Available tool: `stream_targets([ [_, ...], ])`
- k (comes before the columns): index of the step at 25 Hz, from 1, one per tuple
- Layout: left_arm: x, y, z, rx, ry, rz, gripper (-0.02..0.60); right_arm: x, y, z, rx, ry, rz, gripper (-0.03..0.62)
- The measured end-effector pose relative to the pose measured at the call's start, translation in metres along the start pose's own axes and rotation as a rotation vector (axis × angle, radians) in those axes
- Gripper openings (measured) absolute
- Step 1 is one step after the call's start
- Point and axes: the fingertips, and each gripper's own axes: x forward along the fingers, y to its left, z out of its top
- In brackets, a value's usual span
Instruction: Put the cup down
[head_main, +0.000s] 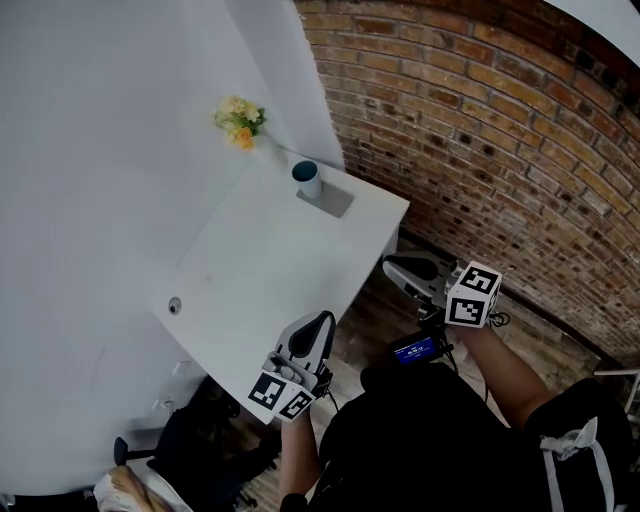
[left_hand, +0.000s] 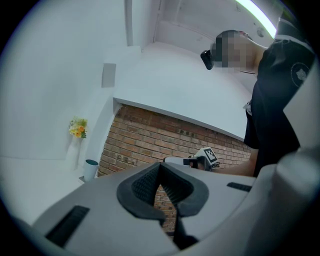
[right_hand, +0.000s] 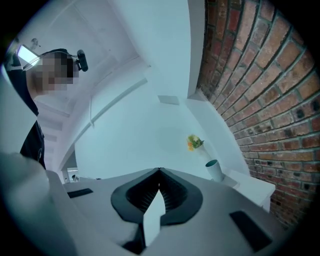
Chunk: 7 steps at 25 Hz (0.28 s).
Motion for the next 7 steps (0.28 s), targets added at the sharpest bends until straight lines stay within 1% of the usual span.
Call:
stream_targets([
  [7, -0.0019, 0.0062, -0.0013, -0.007, 0.000, 0.008, 0.008, 0.0079, -0.0001, -0.0018, -0.038, 0.027, -0.012, 0.012],
])
